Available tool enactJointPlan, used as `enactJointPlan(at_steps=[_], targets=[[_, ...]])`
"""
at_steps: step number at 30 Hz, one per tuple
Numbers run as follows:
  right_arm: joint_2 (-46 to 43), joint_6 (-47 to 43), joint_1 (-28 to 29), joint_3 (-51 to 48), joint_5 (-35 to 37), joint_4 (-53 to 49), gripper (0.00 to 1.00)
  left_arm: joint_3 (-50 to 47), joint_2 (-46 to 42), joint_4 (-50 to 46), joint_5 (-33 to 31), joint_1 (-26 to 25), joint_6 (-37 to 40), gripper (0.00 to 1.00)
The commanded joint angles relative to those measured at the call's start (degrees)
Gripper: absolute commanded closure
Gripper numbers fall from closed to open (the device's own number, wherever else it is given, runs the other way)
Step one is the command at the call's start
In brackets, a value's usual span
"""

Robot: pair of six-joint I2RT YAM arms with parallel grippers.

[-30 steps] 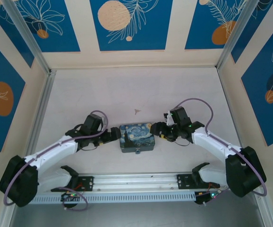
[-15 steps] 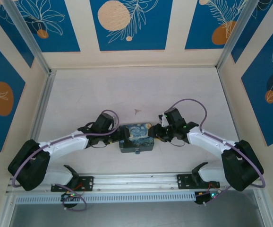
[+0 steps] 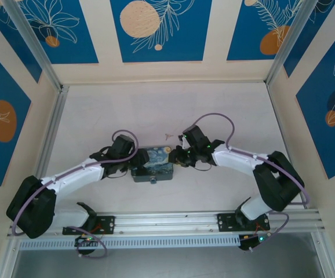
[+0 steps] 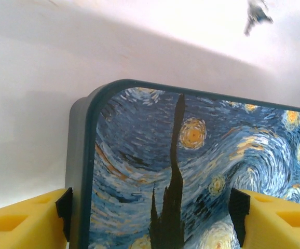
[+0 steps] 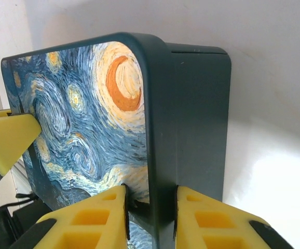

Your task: Unlock the padlock with the key

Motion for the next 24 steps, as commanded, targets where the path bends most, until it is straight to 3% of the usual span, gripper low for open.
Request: enactJointPlan(at_steps=[1, 9, 14, 19, 24], targets=[[5.9, 1.7, 3.2, 6.5, -1.6, 2.5, 0.74, 3.6, -1.9, 2.3, 2.8, 2.2, -0.4, 0.22], [18.6, 4.6, 4.1, 18.4, -2.7, 3.3, 0.71, 6.4, 0.9, 2.1, 7.1, 11.7, 3.1, 0.18], [22.9, 5.6, 4.0, 23.6, -3.1, 3.0, 0.63, 11.0, 5.7, 0.8, 9.9, 14.9, 6.7, 0.15], [20.8, 4.2, 2.3, 24.6, -2.8, 2.2, 0.42, 12.6, 8.3, 0.5, 11.6, 15.4, 8.0, 0.13], [15.1, 0.7, -1.9, 23.8, -1.8, -1.8, 0.37, 10.5, 7.0, 1.6, 11.4, 15.6, 8.1, 0.10]])
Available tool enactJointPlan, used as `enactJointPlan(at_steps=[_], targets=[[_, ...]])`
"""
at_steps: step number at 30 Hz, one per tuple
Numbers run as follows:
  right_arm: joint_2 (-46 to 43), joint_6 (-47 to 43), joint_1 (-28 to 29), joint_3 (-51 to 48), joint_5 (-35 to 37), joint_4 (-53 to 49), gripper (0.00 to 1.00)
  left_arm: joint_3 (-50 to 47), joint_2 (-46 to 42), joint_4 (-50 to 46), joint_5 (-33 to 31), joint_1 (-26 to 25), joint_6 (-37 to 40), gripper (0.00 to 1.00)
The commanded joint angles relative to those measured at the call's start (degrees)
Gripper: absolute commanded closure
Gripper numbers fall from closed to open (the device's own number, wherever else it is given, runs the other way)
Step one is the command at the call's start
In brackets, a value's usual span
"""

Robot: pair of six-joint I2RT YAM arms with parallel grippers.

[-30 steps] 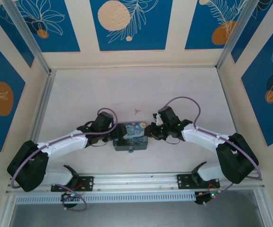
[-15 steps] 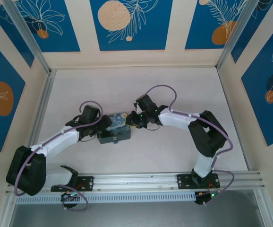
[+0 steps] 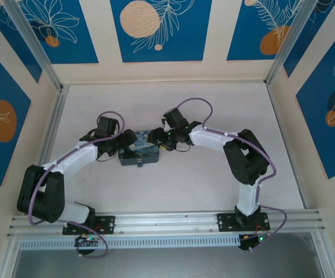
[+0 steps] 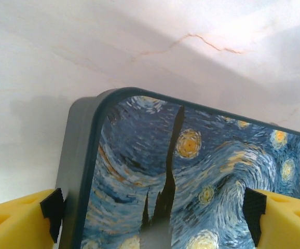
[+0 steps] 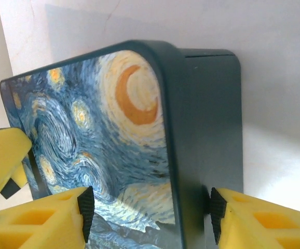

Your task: Unlock the padlock with the key

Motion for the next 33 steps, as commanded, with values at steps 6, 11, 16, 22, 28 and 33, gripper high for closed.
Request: enactJointPlan(at_steps=[6, 11, 16, 22, 28, 33], targets=[[-4.9, -8.8, -7.3, 2.4, -2.8, -7.0, 0.37, -0.6, -2.7, 3.1, 5.5, -0.5, 1.3, 0.04], [-2.9, -11.9, -10.5, 3.6, -2.7, -8.9, 0.37, -0.7, -3.8, 2.2, 4.5, -0.3, 1.9, 0.01], [2.7, -19.5, -10.9, 10.5, 2.7, -16.6, 0.46, 0.4, -4.5, 0.0, 3.6, -0.2, 2.0, 0.00], [8.4, -28.1, -9.7, 16.6, 10.1, -22.9, 0.53, 1.6, -4.1, -1.0, 3.9, -0.1, 2.4, 0.00], [12.4, -32.2, -8.7, 20.6, 12.6, -25.3, 0.56, 2.5, -2.5, -1.4, 4.4, 0.0, 2.6, 0.00], [14.6, -33.3, -7.7, 23.2, 13.2, -26.2, 0.57, 3.1, -1.6, -1.2, 4.7, 0.0, 2.5, 0.00]])
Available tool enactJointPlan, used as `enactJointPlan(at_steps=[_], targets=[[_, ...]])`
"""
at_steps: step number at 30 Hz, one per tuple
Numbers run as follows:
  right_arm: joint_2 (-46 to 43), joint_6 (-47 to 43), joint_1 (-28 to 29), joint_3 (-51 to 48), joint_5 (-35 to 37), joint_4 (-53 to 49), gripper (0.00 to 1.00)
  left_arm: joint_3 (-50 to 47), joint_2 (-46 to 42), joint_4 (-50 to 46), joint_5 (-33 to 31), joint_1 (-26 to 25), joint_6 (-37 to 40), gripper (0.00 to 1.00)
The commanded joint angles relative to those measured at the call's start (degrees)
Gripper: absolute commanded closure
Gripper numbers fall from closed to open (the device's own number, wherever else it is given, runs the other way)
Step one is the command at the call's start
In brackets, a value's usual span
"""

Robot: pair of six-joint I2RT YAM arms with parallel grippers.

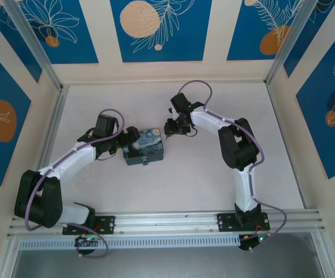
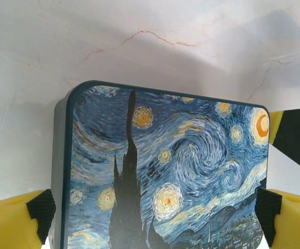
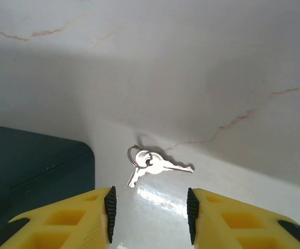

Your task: Unlock the padlock with the key

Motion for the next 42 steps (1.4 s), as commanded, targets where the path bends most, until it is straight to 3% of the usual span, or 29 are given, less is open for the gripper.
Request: enactJointPlan(at_steps=[1, 18, 30, 34, 38, 42], targets=[[1.8, -3.1, 0.9, 3.3, 1.5, -2.9, 0.57, 2.0, 0.9, -0.9, 1.0, 0.2, 1.2, 0.00], [8.8, -5.8, 2.1, 11.4, 3.7, -6.5, 0.64, 3.1, 3.0, -0.3, 2.0, 0.5, 0.7, 0.00], [10.3, -5.4, 2.3, 11.9, 3.0, -6.0, 0.75, 3.0, 3.1, -0.1, 2.4, 0.8, 0.3, 0.00], [10.1, -5.1, 2.4, 11.4, 2.8, -5.8, 0.84, 3.0, 3.2, 0.1, 2.4, 0.8, 0.3, 0.00], [8.7, -4.7, 2.4, 10.0, 2.3, -5.3, 0.99, 3.0, 3.4, -0.1, 2.5, 0.9, 0.5, 0.00], [3.8, -3.4, 2.2, 5.7, 2.4, -3.9, 1.00, 3.0, 3.8, 0.0, 2.9, 0.9, 1.4, 0.00]])
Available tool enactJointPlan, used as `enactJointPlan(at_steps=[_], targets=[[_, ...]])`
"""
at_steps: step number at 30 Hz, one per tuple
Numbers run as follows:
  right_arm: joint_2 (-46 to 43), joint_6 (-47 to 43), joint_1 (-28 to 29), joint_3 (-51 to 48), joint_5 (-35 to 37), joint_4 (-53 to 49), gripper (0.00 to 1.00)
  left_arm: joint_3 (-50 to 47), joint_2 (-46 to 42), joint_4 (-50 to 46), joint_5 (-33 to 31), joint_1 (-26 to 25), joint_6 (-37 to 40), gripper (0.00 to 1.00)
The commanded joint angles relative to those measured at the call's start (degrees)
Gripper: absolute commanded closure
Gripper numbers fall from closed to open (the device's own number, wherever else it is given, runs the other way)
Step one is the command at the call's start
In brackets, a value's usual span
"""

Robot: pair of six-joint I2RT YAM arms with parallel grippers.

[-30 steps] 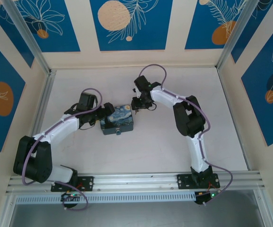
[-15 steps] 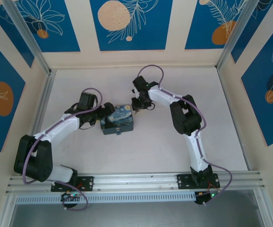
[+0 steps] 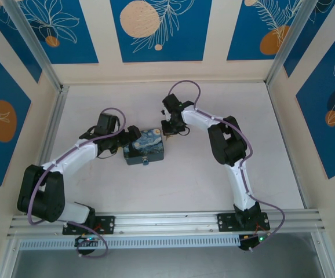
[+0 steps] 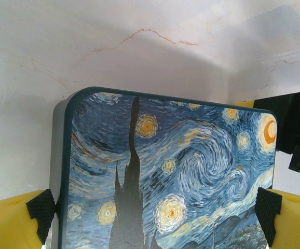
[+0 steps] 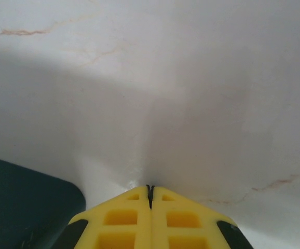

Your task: Unlock the padlock with the key

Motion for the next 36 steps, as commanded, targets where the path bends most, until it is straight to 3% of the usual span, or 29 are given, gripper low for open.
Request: enactJointPlan(at_steps=[1, 11, 18, 27, 36], targets=[[-6.3, 2.1, -0.1, -4.7, -0.9, 0.7, 1.00, 1.7, 1.2, 0.1, 2.3, 0.5, 1.5, 0.00], [-27.9, 10.8, -1.3, -26.2, -0.5, 8.0, 1.00, 0.4, 4.3, 6.8, 6.5, -1.2, -3.2, 0.00], [-40.3, 14.3, -1.4, -38.9, -0.3, 10.2, 1.00, 2.4, 7.0, 8.9, 4.4, -7.2, -5.8, 0.00], [-52.7, 19.0, -1.3, -50.2, -2.2, 11.5, 1.00, 0.5, 7.4, 12.6, -0.5, -15.1, -10.7, 0.00], [-61.2, 21.7, 1.0, -56.0, -2.2, 9.7, 1.00, 1.1, 7.3, 10.8, -3.2, -16.7, -9.7, 0.00]])
